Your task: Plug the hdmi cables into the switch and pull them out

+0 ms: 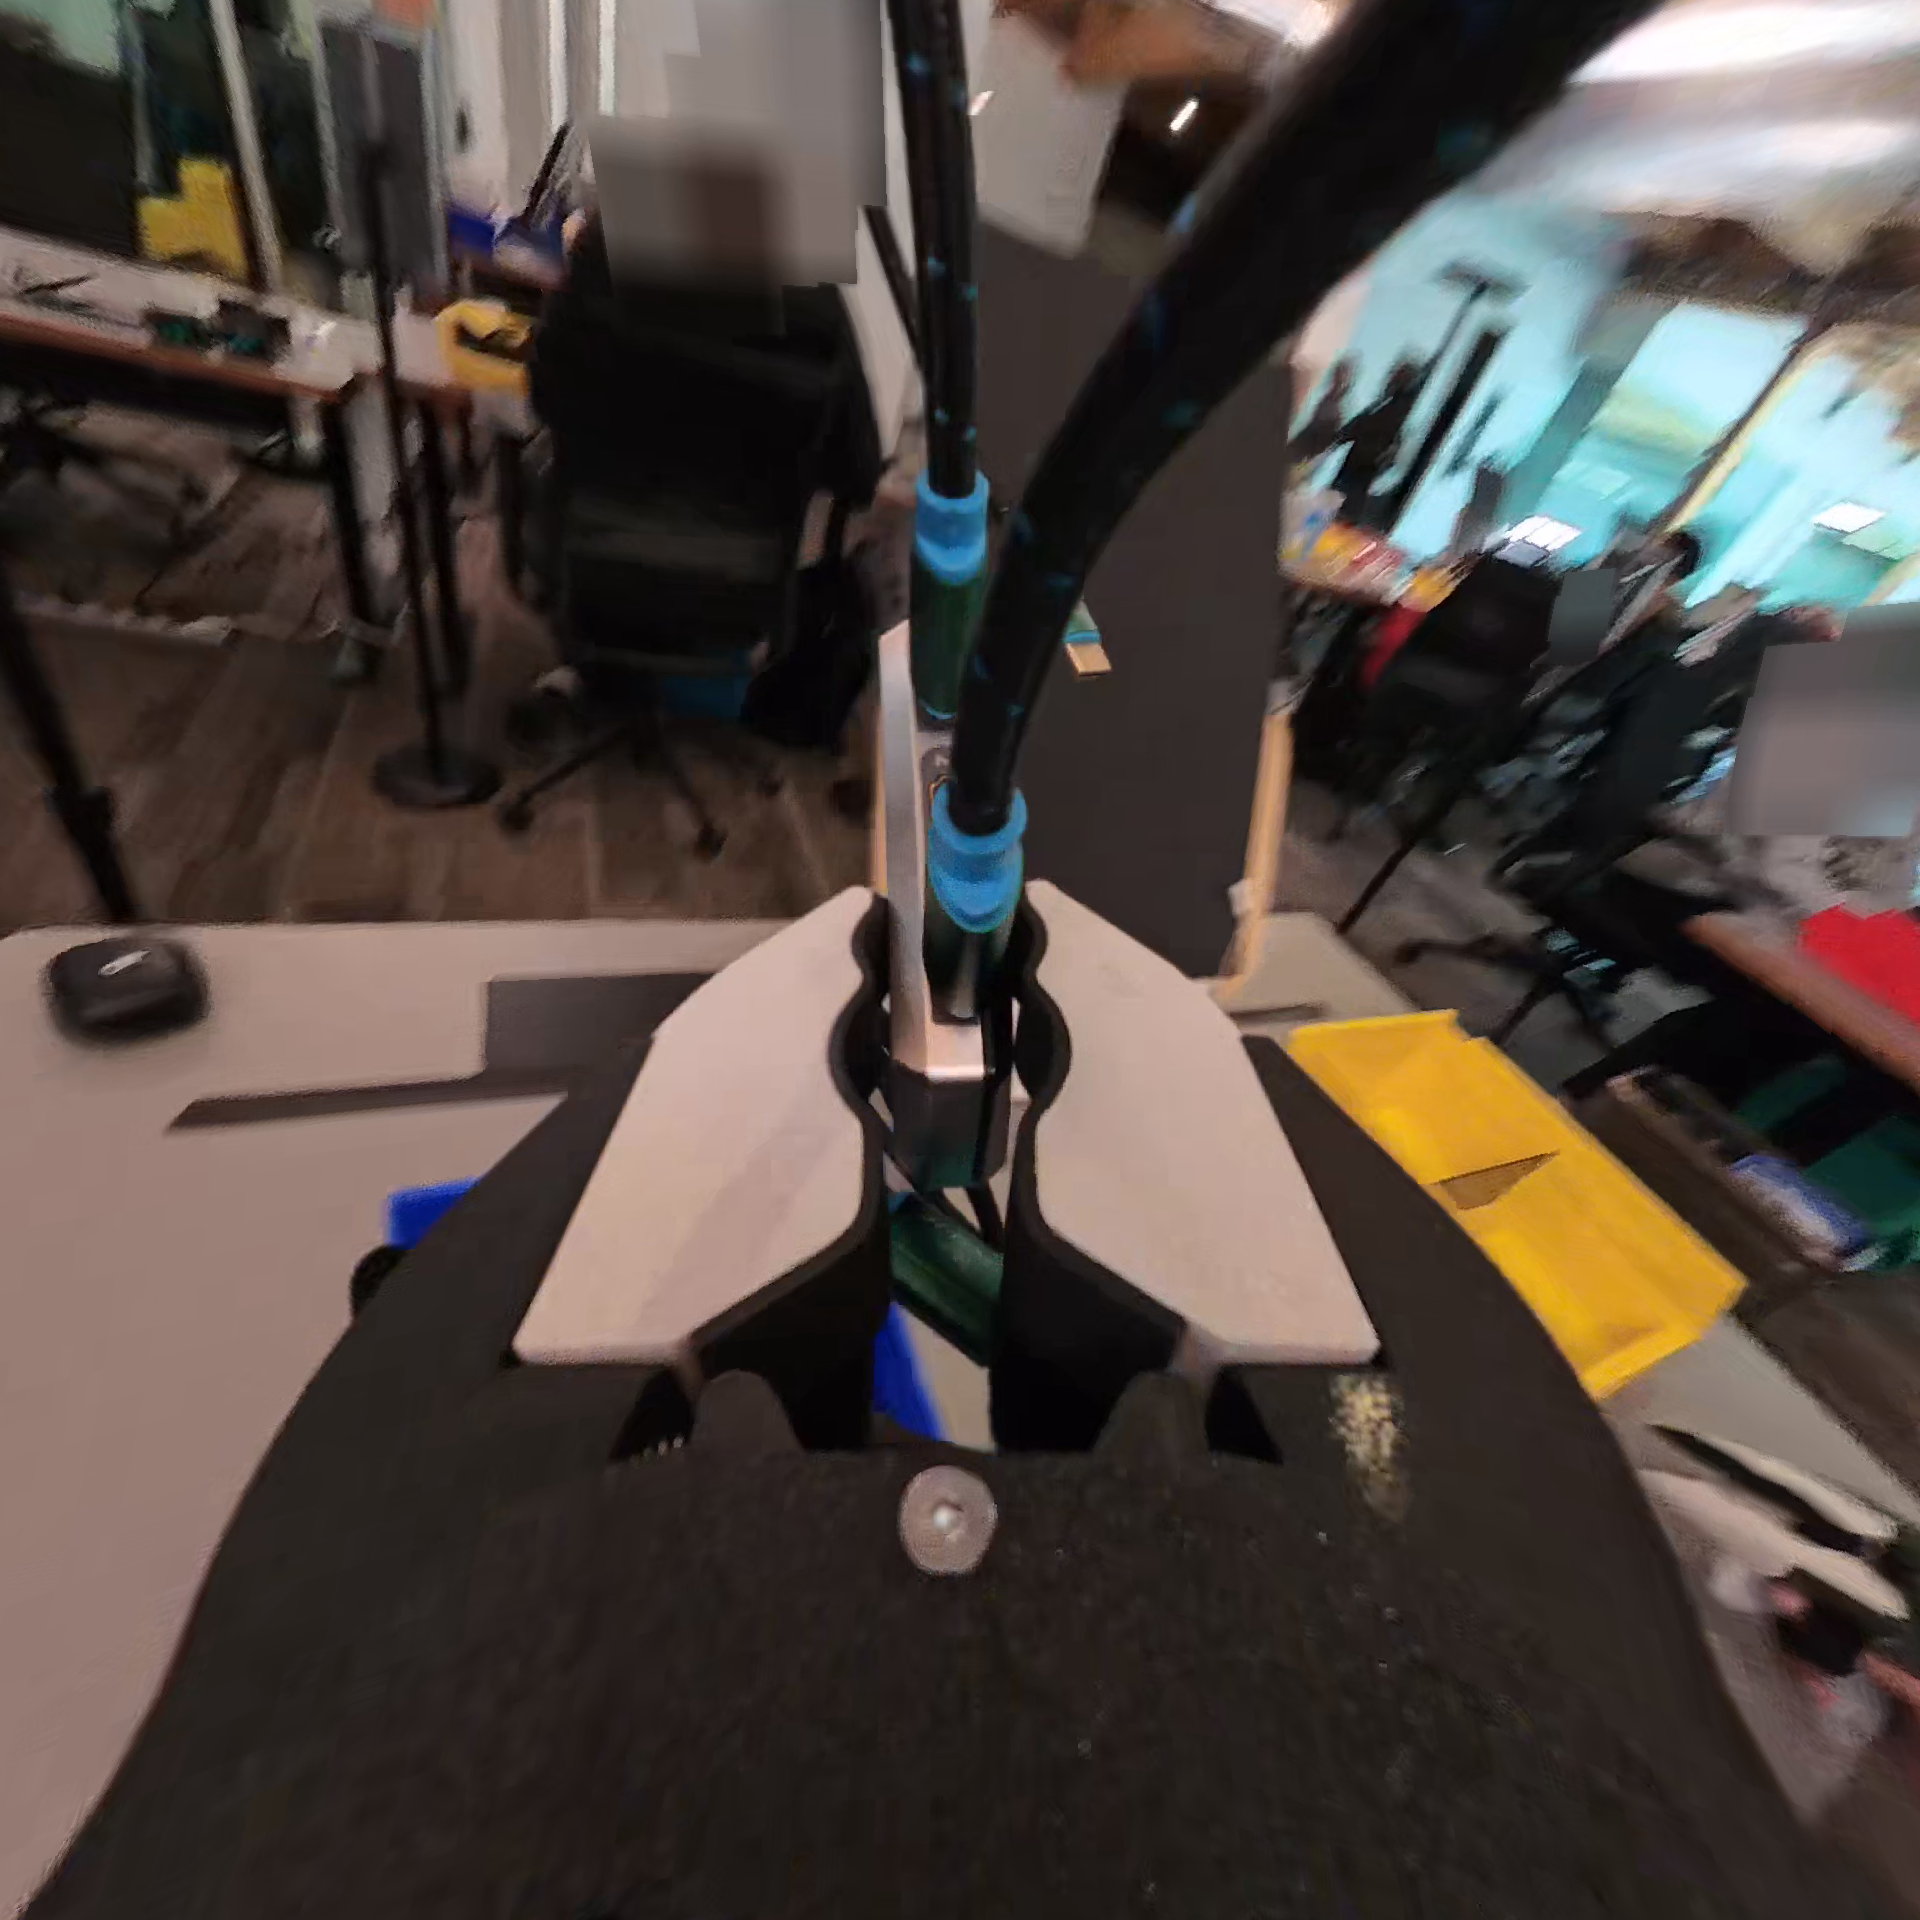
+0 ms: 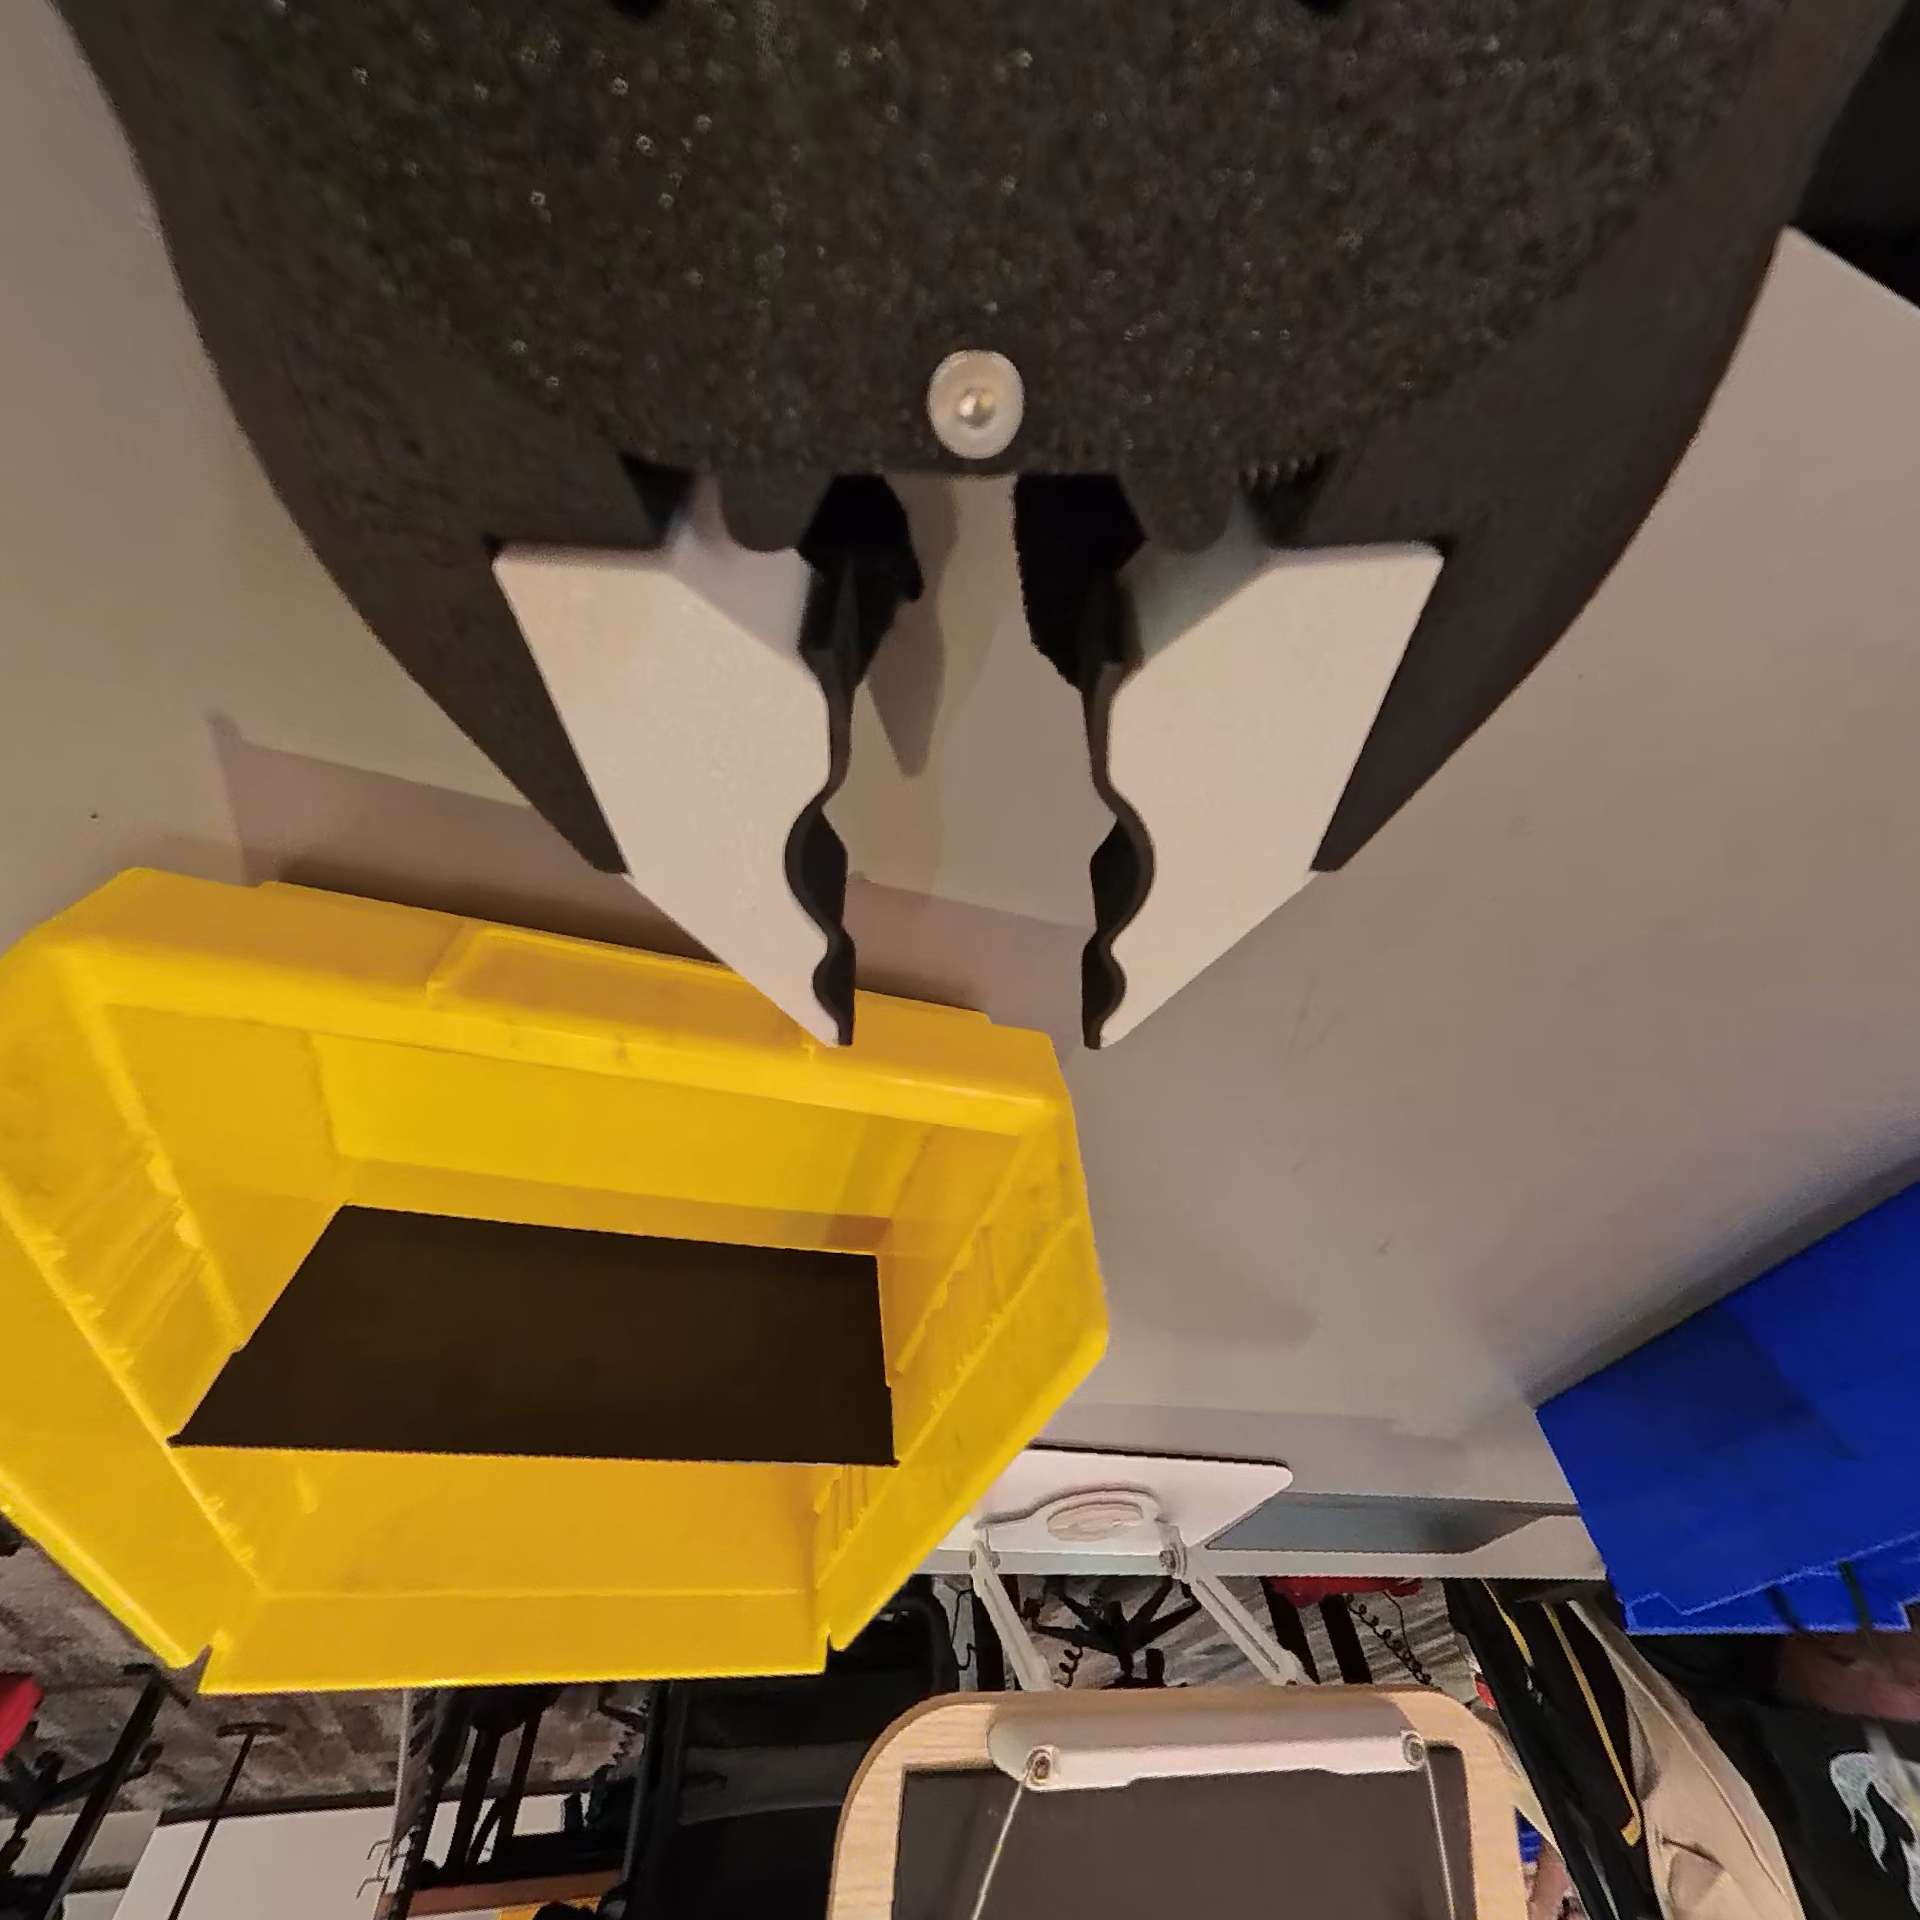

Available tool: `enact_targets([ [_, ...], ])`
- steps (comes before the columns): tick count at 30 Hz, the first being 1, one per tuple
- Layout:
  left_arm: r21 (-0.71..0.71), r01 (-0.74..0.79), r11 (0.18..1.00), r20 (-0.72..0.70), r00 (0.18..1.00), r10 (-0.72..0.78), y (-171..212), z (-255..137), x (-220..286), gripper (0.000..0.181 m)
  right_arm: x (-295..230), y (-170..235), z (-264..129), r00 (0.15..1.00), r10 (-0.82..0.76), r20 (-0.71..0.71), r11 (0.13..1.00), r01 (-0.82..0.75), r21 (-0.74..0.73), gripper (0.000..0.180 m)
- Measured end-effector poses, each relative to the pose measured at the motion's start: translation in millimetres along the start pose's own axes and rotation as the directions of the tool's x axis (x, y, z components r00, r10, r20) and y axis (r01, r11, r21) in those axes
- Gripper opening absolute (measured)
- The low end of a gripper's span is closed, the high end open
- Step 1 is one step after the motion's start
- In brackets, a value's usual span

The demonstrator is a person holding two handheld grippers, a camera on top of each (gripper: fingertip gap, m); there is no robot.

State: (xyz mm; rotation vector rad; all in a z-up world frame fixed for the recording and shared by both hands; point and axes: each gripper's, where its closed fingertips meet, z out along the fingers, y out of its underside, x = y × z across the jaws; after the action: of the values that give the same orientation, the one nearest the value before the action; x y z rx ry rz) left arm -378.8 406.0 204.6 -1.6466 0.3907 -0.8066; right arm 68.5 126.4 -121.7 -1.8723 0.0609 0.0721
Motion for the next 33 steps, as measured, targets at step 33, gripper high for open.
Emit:
enact_targets([
  [33,-0.212,-0.190,0.958,-0.582,0.813,0.033,326.6,-26.1,262.1,0.045,-226.1,-46.6,42.2,0.687,-0.418,0.594,0.905,0.374,0.203,0.037],
])
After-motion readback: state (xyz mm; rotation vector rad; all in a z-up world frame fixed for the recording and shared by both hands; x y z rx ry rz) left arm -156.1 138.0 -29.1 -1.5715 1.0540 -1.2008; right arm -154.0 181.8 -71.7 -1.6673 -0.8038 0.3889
